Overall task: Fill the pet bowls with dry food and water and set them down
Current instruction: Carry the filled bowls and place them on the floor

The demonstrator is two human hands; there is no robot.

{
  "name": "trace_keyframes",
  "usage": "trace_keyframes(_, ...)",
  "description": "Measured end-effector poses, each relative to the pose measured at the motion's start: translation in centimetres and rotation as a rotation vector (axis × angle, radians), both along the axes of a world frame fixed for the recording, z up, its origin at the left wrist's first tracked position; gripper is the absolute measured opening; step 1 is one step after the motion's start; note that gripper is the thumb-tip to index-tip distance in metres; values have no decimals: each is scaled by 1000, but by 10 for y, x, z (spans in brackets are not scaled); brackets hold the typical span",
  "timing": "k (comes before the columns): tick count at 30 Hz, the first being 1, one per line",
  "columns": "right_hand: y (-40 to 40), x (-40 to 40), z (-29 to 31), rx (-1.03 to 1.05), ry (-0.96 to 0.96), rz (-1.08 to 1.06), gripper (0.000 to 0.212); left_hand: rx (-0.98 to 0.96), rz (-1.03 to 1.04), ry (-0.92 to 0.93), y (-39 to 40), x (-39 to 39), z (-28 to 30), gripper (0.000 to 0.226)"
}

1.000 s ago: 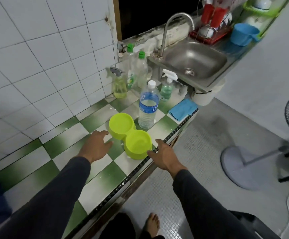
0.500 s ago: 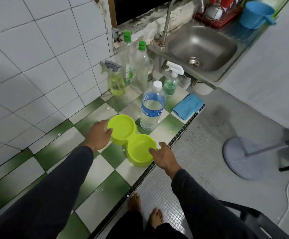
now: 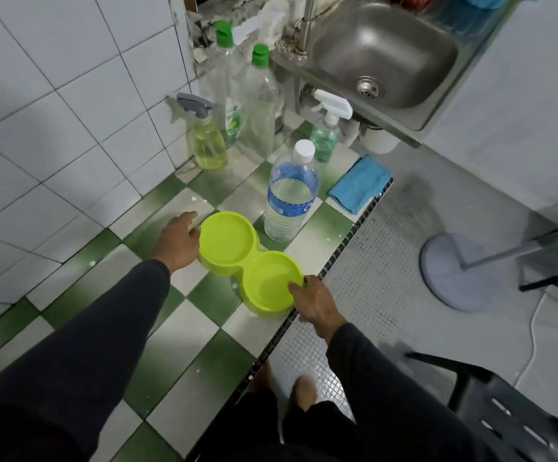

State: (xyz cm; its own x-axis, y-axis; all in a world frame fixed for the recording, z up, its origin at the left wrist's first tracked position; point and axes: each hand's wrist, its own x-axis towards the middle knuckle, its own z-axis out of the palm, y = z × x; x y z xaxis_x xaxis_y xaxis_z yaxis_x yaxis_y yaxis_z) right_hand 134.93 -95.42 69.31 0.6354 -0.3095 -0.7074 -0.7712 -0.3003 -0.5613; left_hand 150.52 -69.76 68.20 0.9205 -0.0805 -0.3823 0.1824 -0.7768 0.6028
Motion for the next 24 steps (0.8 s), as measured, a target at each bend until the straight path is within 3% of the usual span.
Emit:
trace_keyframes(13,3,3,-3,-31,-20,-58,42,-48,-25,52,-6,16,-13,44)
trace_keyframes(24,5,4,-1,-129,-60,72,33,-46,-51,36,-12,20,-18,38)
